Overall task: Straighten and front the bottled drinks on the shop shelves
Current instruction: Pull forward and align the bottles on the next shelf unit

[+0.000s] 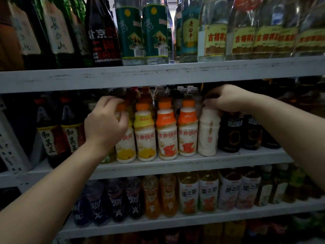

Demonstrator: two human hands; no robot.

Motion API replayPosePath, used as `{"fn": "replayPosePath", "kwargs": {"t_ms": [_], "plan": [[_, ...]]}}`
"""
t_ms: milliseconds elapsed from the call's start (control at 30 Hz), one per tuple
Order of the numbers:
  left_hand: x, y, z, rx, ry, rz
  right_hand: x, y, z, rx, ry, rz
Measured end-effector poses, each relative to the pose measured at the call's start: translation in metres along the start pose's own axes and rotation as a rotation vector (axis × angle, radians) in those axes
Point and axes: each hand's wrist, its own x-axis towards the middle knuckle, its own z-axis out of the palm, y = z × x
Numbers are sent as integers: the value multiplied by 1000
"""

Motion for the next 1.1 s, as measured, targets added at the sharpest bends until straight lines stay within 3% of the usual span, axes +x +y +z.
{"fn": "replayPosePath", "kwargs": {"t_ms": [133,233,433,533,667,1100], "plan": [[-8,18,8,-35,-24,74,3,-3,7,-234,159,-80],[-12,30,16,-70,-56,90,3,-5,3,-341,92,-115],[-17,47,29,-95,-130,93,-2,-7,-15,-79,-149,-41],[-19,51,36,-66,-184,67,-1,-11,-10,-123,-43,-52],[-22,53,42,-11,-236,56,3,-9,7,-460,136,-18],[-29,53,48,5,-231,95,2,-1,17,-225,74,-184]]}}
